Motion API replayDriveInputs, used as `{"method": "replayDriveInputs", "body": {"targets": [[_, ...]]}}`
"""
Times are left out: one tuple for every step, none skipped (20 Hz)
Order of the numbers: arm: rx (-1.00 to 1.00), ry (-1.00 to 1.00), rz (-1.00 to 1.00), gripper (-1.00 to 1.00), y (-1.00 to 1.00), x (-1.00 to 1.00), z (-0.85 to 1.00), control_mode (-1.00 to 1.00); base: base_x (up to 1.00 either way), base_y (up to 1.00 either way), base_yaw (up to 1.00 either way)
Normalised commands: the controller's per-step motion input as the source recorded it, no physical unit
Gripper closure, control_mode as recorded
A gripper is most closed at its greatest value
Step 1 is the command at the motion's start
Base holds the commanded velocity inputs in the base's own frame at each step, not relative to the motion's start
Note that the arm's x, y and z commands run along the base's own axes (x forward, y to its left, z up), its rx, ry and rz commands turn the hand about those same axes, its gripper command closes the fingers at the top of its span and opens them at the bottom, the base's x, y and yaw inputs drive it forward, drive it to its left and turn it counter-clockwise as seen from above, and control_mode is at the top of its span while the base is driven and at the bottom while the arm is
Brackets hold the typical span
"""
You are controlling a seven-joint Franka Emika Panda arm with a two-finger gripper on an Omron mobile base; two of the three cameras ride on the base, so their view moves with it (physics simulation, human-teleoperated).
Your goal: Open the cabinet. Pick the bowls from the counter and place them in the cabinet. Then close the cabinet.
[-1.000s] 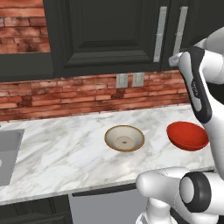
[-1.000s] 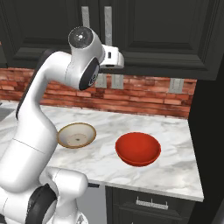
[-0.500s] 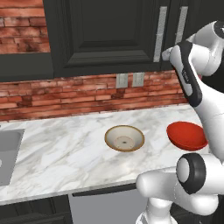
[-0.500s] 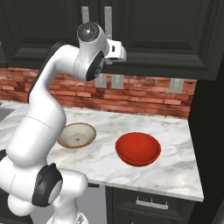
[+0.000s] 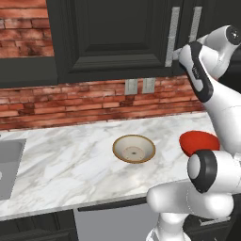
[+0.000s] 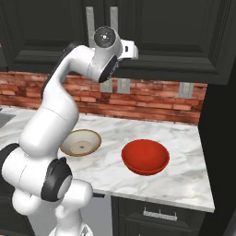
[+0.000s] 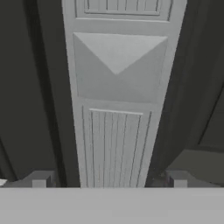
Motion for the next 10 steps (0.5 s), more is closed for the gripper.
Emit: {"method": "replayDriveInputs", "body": {"targets": [[0.00,-0.16,0.06,-1.00,-0.15,0.38,0.10,-1.00,0.00,0.00,0.00],[0.00,-0.15,0.07,-1.00,-0.21,0.43,0.12,-1.00,0.00,0.00,0.00],[0.00,-0.15,0.06,-1.00,-0.20,0.41,0.13,-1.00,0.00,0.00,0.00],[0.00,-0.17,0.05,-1.00,-0.09,0.41,0.13,-1.00,0.00,0.00,0.00],[0.00,-0.17,0.05,-1.00,-0.01,0.39,0.04,-1.00,0.00,0.00,0.00],[0.00,-0.19,0.03,-1.00,0.00,0.34,0.00,-1.00,0.00,0.00,0.00],[0.00,-0.19,0.01,-1.00,0.00,0.33,0.00,-1.00,0.00,0.00,0.00],[0.00,-0.23,0.00,-1.00,0.26,0.29,-0.04,-1.00,0.00,0.00,0.00],[0.00,-0.26,0.00,-1.00,0.43,0.30,-0.11,-1.00,0.00,0.00,0.00],[0.00,-0.27,0.00,-1.00,0.49,0.38,-0.09,-1.00,0.00,0.00,0.00]]}}
